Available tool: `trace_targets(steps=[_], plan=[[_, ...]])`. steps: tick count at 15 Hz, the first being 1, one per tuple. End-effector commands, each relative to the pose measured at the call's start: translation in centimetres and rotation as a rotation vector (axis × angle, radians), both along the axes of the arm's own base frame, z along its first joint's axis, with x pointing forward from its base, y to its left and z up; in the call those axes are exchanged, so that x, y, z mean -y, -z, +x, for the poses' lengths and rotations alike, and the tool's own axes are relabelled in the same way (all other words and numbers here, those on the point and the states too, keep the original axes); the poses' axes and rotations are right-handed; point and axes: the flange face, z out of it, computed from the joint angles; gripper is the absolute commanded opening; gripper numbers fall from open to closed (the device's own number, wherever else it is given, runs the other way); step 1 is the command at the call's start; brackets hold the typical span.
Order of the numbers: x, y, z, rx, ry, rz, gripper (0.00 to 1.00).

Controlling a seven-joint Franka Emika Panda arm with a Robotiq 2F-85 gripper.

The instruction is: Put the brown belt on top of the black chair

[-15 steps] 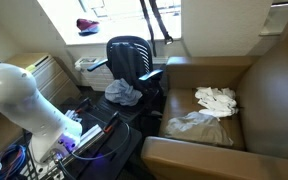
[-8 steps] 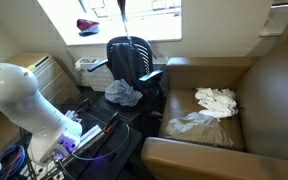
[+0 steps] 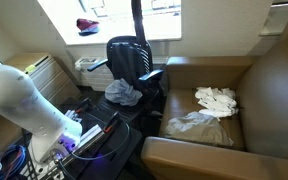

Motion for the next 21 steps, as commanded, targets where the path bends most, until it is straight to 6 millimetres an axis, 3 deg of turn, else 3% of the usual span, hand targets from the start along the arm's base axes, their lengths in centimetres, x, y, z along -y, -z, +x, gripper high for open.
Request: trace_targets(steps=[1,7,9,10,13,15,18,21], plan=[[0.4,-1.2,-1.3,-0.136,-0.051,-0.091,0.01],[1.0,-4.1,-4.8,-0.464,-0.021,-0.249,0.01],[1.0,-6.0,-5.1,-0.471,0.006,-0.253,0.01],[0.7,-4.4,-4.4,-0.436,0.004,-0.255,0.03],[0.8,-5.7,-5.0,-0.440,0.012,-0.262,0.01],[-0.6,-3.8,-4.8,-0.476,-0.018,-0.267,0.01],[-2.7,1.8,-5.2,-0.590,-0.065,-0.348,0.01],[-1.2,6.2,-5.3,-0.701,-0.022,-0.413,0.01]])
